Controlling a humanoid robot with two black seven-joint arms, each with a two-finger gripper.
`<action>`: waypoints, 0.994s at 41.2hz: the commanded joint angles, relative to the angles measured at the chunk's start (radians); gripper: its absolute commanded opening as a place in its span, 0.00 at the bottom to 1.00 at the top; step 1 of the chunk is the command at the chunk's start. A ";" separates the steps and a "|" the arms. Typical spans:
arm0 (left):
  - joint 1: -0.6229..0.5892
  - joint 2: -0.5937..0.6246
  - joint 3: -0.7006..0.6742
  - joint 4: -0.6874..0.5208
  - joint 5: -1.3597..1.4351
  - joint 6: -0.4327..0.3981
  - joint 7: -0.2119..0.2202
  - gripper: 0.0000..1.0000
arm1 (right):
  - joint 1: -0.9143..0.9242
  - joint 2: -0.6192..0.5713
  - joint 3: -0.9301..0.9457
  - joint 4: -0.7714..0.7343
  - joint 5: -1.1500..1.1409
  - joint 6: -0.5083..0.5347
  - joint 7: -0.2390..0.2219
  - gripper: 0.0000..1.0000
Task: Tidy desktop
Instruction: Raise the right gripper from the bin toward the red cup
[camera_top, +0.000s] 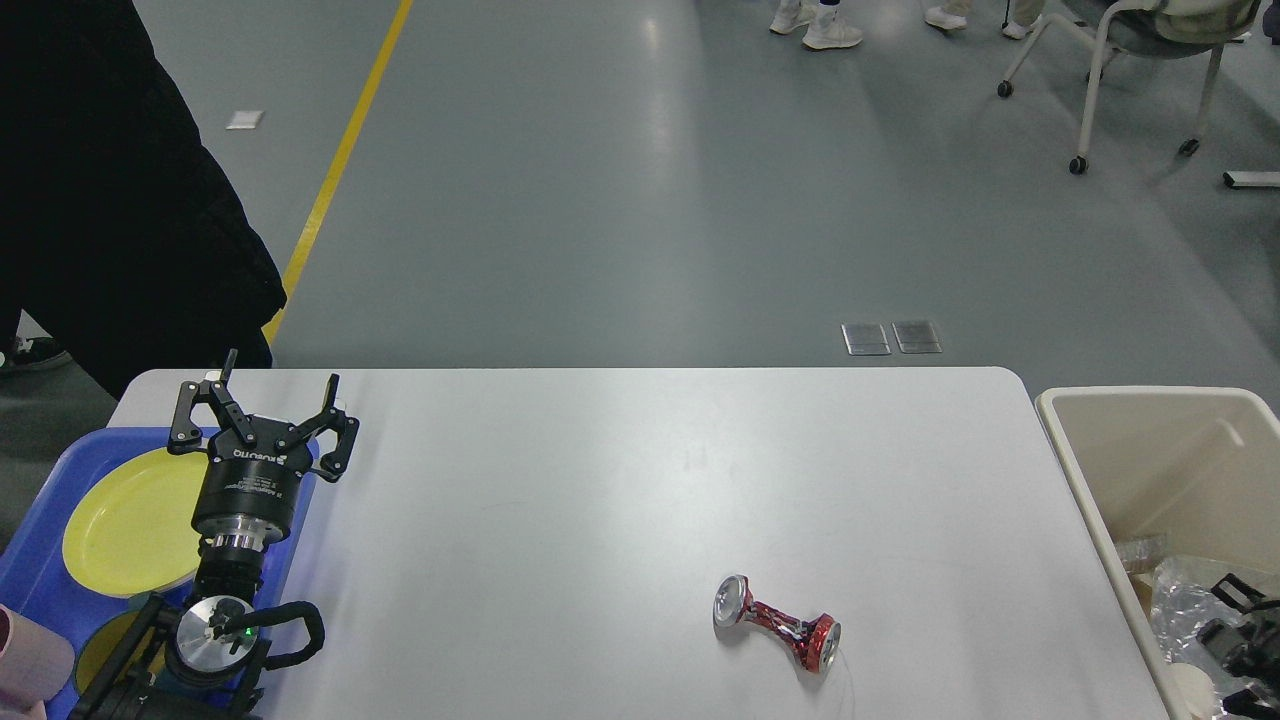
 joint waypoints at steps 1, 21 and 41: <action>0.000 0.000 0.000 0.000 0.001 0.000 0.000 0.96 | -0.003 0.010 -0.002 0.000 -0.002 -0.003 -0.002 0.00; 0.000 0.000 0.000 0.000 0.001 0.000 0.000 0.96 | -0.004 0.009 -0.005 0.011 -0.002 -0.104 -0.002 1.00; 0.000 0.000 0.000 0.000 0.000 0.000 0.000 0.96 | 0.034 -0.005 -0.008 0.050 -0.017 -0.074 -0.002 1.00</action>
